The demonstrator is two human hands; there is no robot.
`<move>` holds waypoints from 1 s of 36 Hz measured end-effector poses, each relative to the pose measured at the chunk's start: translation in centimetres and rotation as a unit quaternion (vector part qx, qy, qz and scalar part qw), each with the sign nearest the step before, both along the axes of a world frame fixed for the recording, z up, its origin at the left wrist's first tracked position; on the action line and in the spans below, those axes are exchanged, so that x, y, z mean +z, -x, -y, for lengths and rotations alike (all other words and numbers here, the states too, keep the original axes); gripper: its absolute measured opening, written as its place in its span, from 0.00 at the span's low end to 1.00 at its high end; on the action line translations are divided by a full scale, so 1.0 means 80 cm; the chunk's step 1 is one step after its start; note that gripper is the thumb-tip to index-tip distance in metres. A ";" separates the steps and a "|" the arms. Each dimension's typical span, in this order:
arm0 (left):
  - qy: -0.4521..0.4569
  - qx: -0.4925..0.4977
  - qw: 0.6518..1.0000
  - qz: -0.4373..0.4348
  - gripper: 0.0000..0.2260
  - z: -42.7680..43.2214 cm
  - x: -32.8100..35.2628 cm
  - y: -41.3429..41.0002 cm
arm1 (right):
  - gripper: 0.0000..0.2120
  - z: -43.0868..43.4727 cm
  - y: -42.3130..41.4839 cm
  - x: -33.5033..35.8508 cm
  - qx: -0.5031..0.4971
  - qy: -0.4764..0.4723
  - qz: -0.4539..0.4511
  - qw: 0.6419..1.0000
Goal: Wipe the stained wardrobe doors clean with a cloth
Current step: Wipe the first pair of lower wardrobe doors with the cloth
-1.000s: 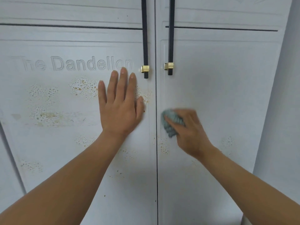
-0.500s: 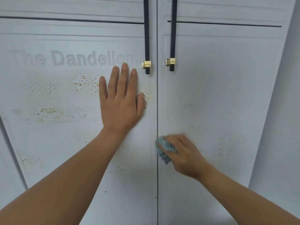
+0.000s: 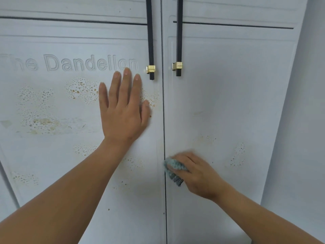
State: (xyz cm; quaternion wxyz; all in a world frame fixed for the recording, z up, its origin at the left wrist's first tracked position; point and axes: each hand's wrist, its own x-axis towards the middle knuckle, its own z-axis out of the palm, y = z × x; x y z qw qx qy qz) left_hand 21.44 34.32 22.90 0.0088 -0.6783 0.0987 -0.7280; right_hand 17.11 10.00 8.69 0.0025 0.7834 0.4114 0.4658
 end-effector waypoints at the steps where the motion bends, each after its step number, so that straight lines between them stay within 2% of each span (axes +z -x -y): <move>1: -0.001 0.000 1.000 -0.002 0.26 0.000 0.001 0.001 | 0.19 0.002 0.006 0.008 0.004 -0.061 -0.015 0.998; 3: -0.005 -0.011 1.000 -0.003 0.26 -0.001 0.002 0.005 | 0.20 0.012 0.019 0.026 -0.001 -0.223 -0.045 0.974; 4: -0.007 -0.018 1.000 -0.003 0.25 -0.003 0.000 0.007 | 0.20 0.017 0.025 0.034 -0.002 -0.309 -0.060 0.949; 7: 0.004 -0.044 0.999 0.002 0.26 0.000 -0.014 0.016 | 0.18 0.049 0.038 0.061 -0.019 -0.524 -0.057 0.850; 11: -0.008 -0.038 0.999 0.002 0.28 0.006 -0.049 0.012 | 0.15 0.122 0.031 0.082 -0.045 -0.703 -0.030 0.709; 13: -0.021 -0.028 0.999 -0.011 0.29 0.006 -0.056 0.003 | 0.15 0.162 0.022 0.089 -0.081 -0.733 -0.020 0.675; 18: -0.030 -0.025 0.999 0.000 0.30 0.006 -0.057 -0.007 | 0.17 0.228 -0.005 0.093 -0.170 -0.743 -0.011 0.648; 23: -0.025 -0.028 0.999 0.019 0.28 0.007 -0.059 -0.007 | 0.22 0.192 -0.032 0.086 -0.175 -0.756 -0.013 0.630; 24: -0.025 -0.028 0.999 0.020 0.28 0.008 -0.060 -0.008 | 0.22 0.178 -0.031 0.083 -0.173 -0.750 -0.010 0.639; 25: -0.024 -0.029 0.999 0.021 0.27 0.008 -0.061 -0.007 | 0.22 0.161 -0.028 0.078 -0.170 -0.728 -0.009 0.664; 28: -0.021 -0.027 0.999 0.024 0.27 0.008 -0.061 -0.007 | 0.26 0.115 -0.012 0.055 -0.148 -0.604 -0.026 0.782; 29: -0.021 -0.029 0.999 0.025 0.27 0.008 -0.061 -0.007 | 0.27 0.110 -0.008 0.049 -0.144 -0.569 -0.031 0.809; 31: -0.022 -0.032 0.999 0.023 0.26 0.008 -0.061 -0.006 | 0.27 0.117 -0.003 0.047 -0.148 -0.543 -0.029 0.826; 33: -0.023 -0.031 0.999 0.022 0.27 0.007 -0.061 -0.006 | 0.26 0.136 -0.003 0.055 -0.168 -0.577 -0.006 0.800; 36: -0.023 -0.029 0.999 0.026 0.27 0.007 -0.061 -0.007 | 0.25 0.161 -0.008 0.070 -0.200 -0.674 0.013 0.712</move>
